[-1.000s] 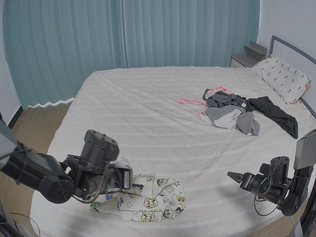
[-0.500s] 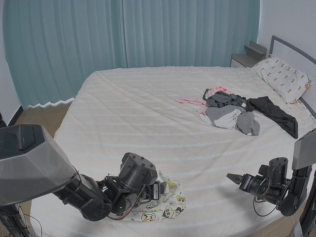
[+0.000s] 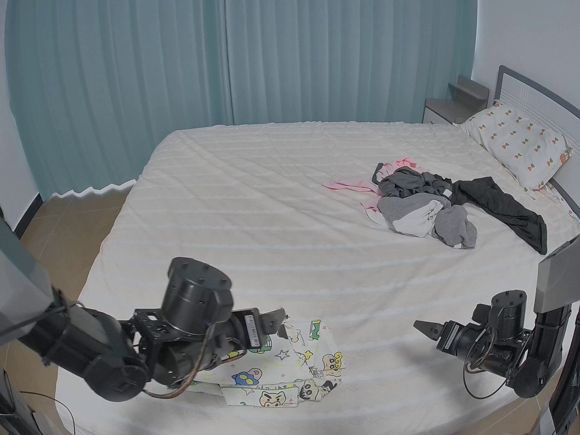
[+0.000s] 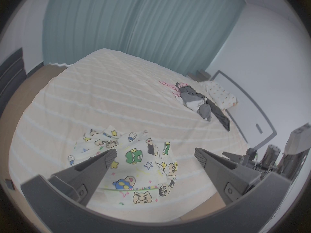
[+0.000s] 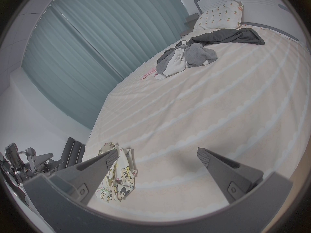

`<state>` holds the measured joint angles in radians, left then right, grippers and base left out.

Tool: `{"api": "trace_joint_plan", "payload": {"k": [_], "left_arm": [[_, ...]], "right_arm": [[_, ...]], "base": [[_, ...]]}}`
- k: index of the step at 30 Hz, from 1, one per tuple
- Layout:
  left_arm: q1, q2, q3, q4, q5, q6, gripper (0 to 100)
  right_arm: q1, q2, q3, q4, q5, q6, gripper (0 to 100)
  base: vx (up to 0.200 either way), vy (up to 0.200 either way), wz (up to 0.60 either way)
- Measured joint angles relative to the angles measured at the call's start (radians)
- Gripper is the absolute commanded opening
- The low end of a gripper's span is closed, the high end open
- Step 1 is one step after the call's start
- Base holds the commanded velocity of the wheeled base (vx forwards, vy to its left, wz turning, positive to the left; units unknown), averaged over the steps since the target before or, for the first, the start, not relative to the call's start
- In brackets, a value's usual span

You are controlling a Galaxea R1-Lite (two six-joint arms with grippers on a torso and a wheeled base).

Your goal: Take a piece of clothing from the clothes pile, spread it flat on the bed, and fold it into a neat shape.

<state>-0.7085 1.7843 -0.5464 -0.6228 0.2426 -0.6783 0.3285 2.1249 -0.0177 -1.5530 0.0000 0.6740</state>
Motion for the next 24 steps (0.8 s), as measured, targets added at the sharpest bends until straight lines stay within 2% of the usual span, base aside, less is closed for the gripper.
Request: {"api": "trace_joint_plan", "payload": {"k": [5,9,14,20,24], "left_arm": [[0.091,-0.137,0.197,-0.103,-0.063,-0.069,100],[0.179,-0.248,0.365,-0.176,-0.129,-0.157,100],[0.23,-0.32,0.459,-0.21,-0.205,-0.29,100],[0.287,-0.37,0.512,-0.26,-0.363,-0.366,100],[0.316,-0.392,0.525,-0.294,-0.373,-0.386,100]], "right_arm": [[0.042,0.0,0.0,0.0,-0.001,0.002,100],[0.121,0.003,-0.055,0.001,-0.001,0.003,100],[0.207,0.01,-0.168,0.052,-0.005,0.008,100],[0.269,0.036,-0.228,0.09,-0.004,0.099,100],[0.283,0.055,-0.235,0.096,-0.003,0.119,100]], "base": [[0.0,0.0,0.0],[0.0,0.0,0.0],[0.0,0.0,0.0],[0.0,0.0,0.0],[0.0,0.0,0.0]]}}
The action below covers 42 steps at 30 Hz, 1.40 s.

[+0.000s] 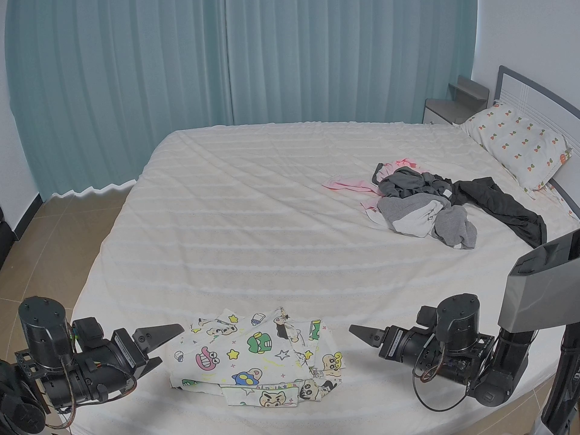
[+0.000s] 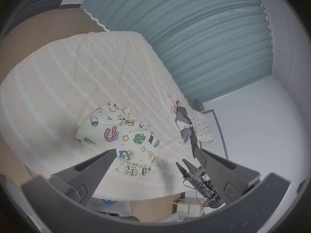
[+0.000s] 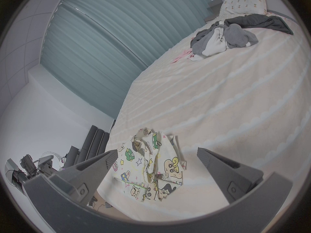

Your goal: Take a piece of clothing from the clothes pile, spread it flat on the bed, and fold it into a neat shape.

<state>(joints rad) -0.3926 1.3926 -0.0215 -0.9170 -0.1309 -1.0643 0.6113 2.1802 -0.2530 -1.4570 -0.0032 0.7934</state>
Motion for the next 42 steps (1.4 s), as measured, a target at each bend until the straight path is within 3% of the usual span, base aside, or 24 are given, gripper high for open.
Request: {"api": "trace_joint_plan", "payload": {"k": [7,14,35,42], "left_arm": [[0.011,-0.046,0.003,0.071,0.001,0.027,100],[0.012,-0.139,0.004,0.19,0.068,0.145,100],[0.011,-0.153,0.004,0.214,0.072,0.148,100],[0.026,-0.131,0.004,0.211,0.07,0.15,100]], "right_arm": [[0.006,0.014,0.001,0.0,0.001,0.003,100],[0.006,0.02,0.005,-0.001,0.0,0.005,100],[0.006,0.036,0.012,-0.001,-0.001,0.003,100],[0.006,0.039,0.01,-0.002,-0.004,0.001,100]], "base": [[0.0,0.0,0.0],[0.0,0.0,0.0],[-0.029,0.0,0.0],[0.0,0.2,0.0]]}}
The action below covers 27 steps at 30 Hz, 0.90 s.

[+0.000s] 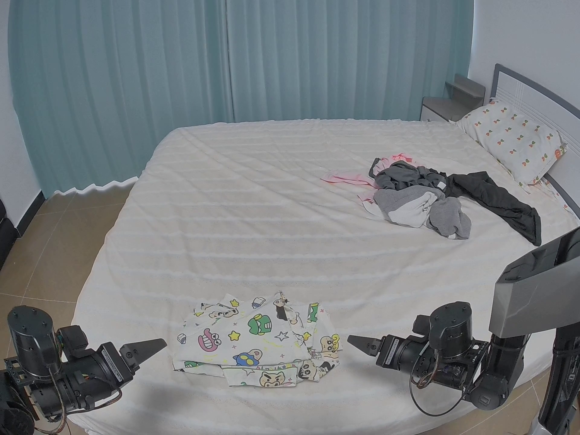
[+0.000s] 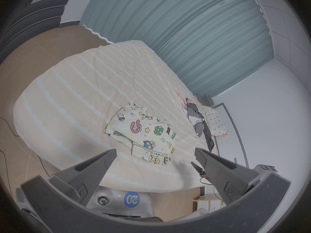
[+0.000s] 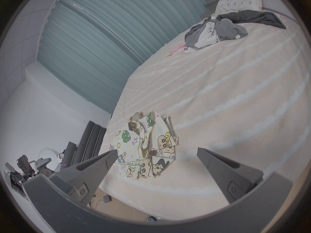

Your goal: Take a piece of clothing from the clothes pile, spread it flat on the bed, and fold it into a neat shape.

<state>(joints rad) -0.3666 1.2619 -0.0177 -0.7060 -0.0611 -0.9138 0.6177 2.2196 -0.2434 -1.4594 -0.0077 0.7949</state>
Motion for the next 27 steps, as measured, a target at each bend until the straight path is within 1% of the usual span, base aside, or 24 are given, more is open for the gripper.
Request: {"api": "trace_joint_plan", "payload": {"k": [5,8,13,17,25,27], "left_arm": [[0.005,0.004,0.0,0.002,-0.001,-0.001,100],[0.006,0.004,0.0,0.002,0.0,0.0,100],[0.007,0.006,0.0,0.003,0.0,-0.001,100],[0.007,0.009,0.0,0.003,0.0,-0.001,100],[0.008,0.019,0.0,0.003,-0.007,-0.003,100],[0.008,0.024,0.0,0.003,-0.026,-0.006,100]], "right_arm": [[0.0,0.0,-0.006,-0.014,0.002,-0.008,100],[0.003,0.0,-0.021,-0.024,0.016,-0.021,100],[0.003,0.003,-0.064,-0.011,0.1,-0.052,100],[0.001,0.017,-0.116,0.025,0.127,-0.099,100],[-0.025,0.084,-0.3,0.184,0.143,-0.177,100],[-0.038,0.104,-0.34,0.227,0.149,-0.194,100]], "base": [[0.0,0.2,0.0],[0.0,0.2,0.0],[0.0,0.2,0.0],[0.0,0.2,0.0],[0.0,0.0,0.0],[0.0,0.0,0.0]]}}
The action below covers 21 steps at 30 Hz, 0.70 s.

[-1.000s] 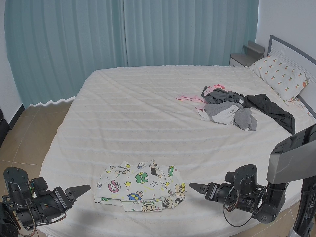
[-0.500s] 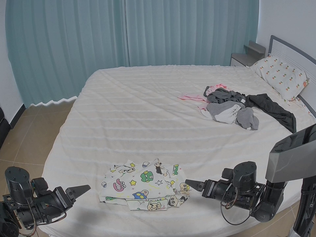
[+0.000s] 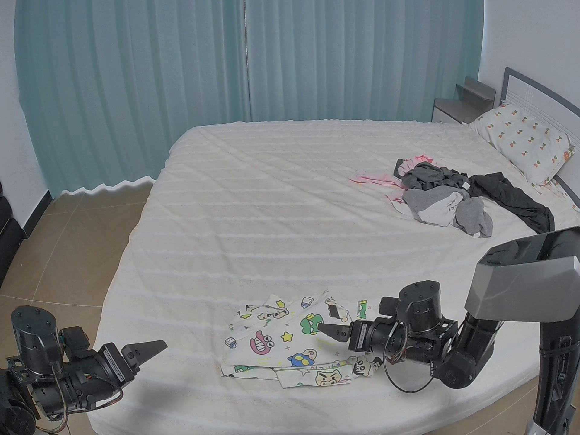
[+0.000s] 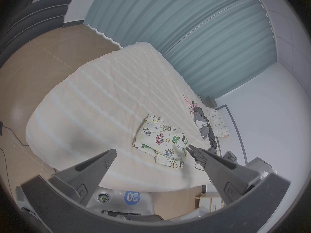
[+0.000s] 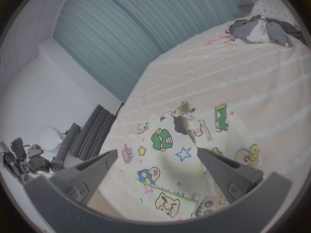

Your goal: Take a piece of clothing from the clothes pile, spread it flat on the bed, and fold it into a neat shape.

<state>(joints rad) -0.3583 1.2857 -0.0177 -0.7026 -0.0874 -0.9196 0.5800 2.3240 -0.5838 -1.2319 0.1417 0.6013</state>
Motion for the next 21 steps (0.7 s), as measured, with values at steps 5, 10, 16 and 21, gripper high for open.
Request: {"api": "trace_joint_plan", "payload": {"k": [5,10,16,21], "left_arm": [[0.008,0.02,0.0,0.0,-0.073,-0.004,100],[0.018,0.041,0.0,-0.004,-0.083,-0.004,100],[0.024,0.054,0.0,-0.005,-0.083,-0.004,100],[0.029,0.062,0.0,-0.006,-0.083,-0.004,100]], "right_arm": [[-0.03,0.032,-0.056,0.039,0.045,-0.025,100],[-0.044,0.047,-0.089,0.089,0.049,-0.052,100],[-0.043,0.053,-0.131,0.164,0.048,-0.102,100],[-0.026,0.07,-0.141,0.171,0.048,-0.147,100]], "base": [[0.0,0.0,0.0],[0.0,0.0,0.0],[0.0,0.0,0.0],[0.0,0.0,0.0]]}}
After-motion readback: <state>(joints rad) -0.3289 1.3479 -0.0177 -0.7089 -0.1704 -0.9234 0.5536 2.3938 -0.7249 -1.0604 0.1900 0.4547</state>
